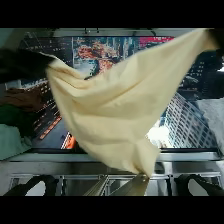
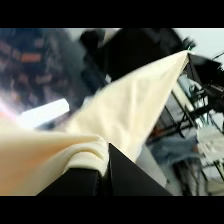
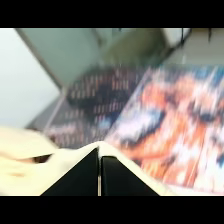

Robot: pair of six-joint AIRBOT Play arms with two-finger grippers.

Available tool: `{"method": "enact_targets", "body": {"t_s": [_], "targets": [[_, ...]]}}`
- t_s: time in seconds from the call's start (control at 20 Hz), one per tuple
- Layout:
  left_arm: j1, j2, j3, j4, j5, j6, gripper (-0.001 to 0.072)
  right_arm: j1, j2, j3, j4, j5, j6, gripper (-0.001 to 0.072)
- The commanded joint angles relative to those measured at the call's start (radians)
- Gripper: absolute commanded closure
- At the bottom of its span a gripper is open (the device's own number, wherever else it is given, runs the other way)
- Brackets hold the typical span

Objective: Fold the shirts.

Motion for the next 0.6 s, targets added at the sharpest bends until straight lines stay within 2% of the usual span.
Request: {"method": "enact_targets", "body": {"t_s": [0.0, 0.1, 0.15, 0.2, 0.25, 0.3, 0.4, 0.55], "targets": [[-0.146, -0.288, -0.042, 0.113, 0.085, 0.056, 0.0693, 0.138, -0.218, -0.093, -0.139, -0.11, 0.005, 0.0691], [-0.139, -0.458, 0.048, 0.112, 0.042, 0.057, 0.0689, 0.132, -0.326, -0.092, -0.142, -0.169, 0.005, 0.0691], [-0.127, -0.526, 0.11, 0.105, 0.001, 0.058, 0.0585, 0.12, -0.367, -0.092, -0.142, -0.206, 0.015, 0.0691], [-0.114, -0.583, 0.182, 0.102, -0.046, 0.053, 0.031, 0.101, -0.392, -0.092, -0.142, -0.219, 0.02, 0.0674], [-0.097, -0.621, 0.249, 0.104, -0.088, 0.038, 0.0105, 0.077, -0.401, -0.092, -0.143, -0.218, 0.019, 0.0455], [-0.072, -0.648, 0.309, 0.104, -0.131, -0.005, -0.0002, 0.048, -0.4, -0.091, -0.161, -0.212, 0.019, 0.0265], [-0.029, -0.668, 0.372, 0.105, -0.215, -0.066, 0.0, -0.028, -0.395, -0.078, -0.21, -0.167, 0.023, 0.0266], [-0.016, -0.602, 0.267, 0.108, -0.286, -0.084, 0.0, -0.135, -0.409, -0.053, -0.357, -0.147, 0.172, 0.0268]]}}
